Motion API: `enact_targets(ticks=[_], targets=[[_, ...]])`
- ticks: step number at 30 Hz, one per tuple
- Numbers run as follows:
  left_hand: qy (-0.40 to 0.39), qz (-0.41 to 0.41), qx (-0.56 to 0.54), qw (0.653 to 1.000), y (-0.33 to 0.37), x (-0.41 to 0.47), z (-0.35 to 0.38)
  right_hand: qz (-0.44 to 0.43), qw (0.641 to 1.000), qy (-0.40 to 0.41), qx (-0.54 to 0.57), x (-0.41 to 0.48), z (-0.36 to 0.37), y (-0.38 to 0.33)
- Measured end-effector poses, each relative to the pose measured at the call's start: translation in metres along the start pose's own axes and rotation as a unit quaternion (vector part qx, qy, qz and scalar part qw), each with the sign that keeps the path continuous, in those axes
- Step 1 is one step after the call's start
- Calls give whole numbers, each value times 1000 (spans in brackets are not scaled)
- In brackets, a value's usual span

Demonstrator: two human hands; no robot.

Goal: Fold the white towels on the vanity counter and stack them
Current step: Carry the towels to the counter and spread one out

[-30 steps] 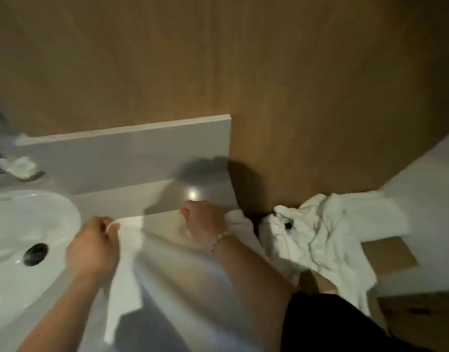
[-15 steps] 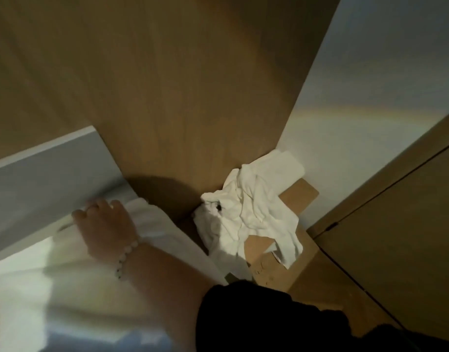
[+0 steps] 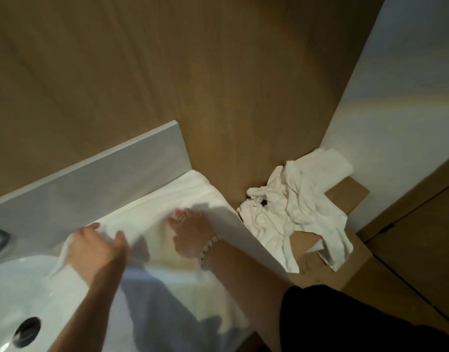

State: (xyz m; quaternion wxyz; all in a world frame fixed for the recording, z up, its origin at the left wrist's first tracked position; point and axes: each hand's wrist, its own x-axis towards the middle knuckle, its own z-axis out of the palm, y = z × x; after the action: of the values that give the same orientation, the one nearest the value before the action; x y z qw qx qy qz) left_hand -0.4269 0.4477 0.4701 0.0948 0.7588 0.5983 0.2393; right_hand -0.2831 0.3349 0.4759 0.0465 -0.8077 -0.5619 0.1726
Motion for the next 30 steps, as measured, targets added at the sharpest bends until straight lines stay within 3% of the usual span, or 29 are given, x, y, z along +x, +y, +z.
enact_targets(ticks=[1, 3, 5, 9, 11, 13, 17, 20, 23, 25, 28, 30], targets=[[-40, 66, 17, 997, 28, -22, -13, 2, 1000, -12, -6, 0, 1, -1], [-170, 114, 58, 977, 24, -39, -3, 2, 1000, -24, -14, -4, 5, -2], [-218, 158, 97, 958, 24, -41, 0, -7, 1000, -16, -14, -13, 9, 1], [-264, 124, 167, 942, 24, -34, 2, -17, 1000, 1, 23, -36, -1, 21], [-270, 74, 191, 941, 45, -35, -3, -7, 1000, -12, 12, -48, -18, 42], [-256, 44, 188, 947, 86, -44, -4, 9, 1000, 28, 7, -67, -32, 73], [-212, 125, 130, 961, 192, -78, 20, 74, 995, 68, 2, -118, -46, 165], [-202, 198, 89, 955, 283, -125, 53, 117, 992, 47, -11, -152, -43, 253], [-209, 232, 59, 948, 359, -190, 103, 121, 989, 84, 3, -183, -13, 357], [-246, 228, 47, 941, 388, -240, 149, 162, 985, 59, 17, -206, 13, 426], [-350, 173, 40, 920, 394, -316, 215, 254, 965, -67, 4, -247, 64, 505], [-412, 129, 44, 901, 380, -357, 261, 300, 950, -77, 52, -263, 100, 543]])
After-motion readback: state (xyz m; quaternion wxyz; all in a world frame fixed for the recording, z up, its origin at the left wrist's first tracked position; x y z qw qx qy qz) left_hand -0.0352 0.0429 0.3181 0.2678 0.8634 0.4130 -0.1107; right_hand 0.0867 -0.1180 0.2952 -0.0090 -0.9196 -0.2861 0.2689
